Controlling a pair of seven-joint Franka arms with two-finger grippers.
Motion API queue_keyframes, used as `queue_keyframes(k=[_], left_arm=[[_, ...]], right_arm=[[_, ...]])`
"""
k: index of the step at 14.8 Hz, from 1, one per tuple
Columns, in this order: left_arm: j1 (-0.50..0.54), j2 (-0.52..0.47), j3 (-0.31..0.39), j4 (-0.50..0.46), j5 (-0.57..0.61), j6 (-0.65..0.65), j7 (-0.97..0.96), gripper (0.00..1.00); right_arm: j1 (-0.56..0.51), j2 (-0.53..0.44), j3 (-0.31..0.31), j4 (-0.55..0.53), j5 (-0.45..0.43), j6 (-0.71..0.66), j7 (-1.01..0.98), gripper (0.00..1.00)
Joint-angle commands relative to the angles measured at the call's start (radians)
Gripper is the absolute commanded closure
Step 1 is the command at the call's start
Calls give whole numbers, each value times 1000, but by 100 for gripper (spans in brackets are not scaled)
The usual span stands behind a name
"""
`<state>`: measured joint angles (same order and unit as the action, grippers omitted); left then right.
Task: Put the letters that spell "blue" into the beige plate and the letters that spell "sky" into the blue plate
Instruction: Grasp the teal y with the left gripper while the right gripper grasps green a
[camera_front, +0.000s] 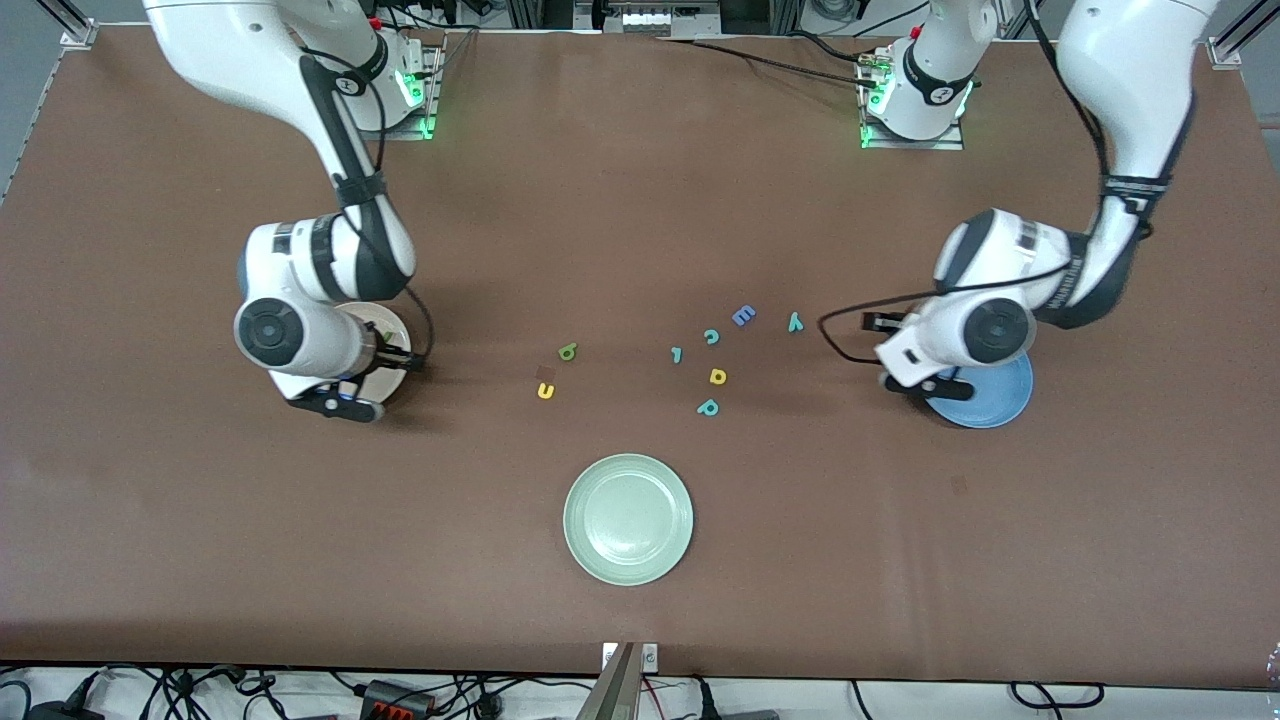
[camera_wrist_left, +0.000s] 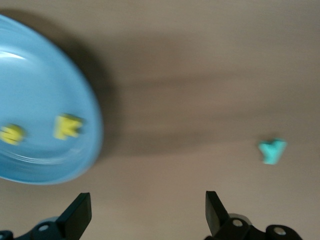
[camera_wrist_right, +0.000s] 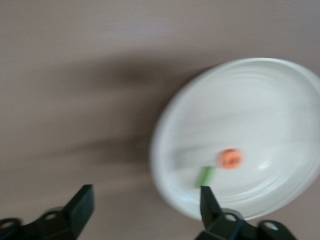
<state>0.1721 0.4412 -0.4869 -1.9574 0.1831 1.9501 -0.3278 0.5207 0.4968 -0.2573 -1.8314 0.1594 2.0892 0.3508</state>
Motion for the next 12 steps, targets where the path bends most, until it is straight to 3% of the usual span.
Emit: queue_keyframes(k=[1,5,9,12], left_arm=[[12,-12,-76,-75,26,126,-112,0],[-11,-1,-85,-202,27,425,-164,0],[-89,22,-75,-219,59,480,-276,0],[-88,59,-78,-219,244,503,-423,0]], right_arm=[[51,3,39,29,43,6,-10,0],[140,55,59,95,87,29,14,0],[185,101,61,115,127,94,48,0],[248,152,62,152,126,167,33,0]])
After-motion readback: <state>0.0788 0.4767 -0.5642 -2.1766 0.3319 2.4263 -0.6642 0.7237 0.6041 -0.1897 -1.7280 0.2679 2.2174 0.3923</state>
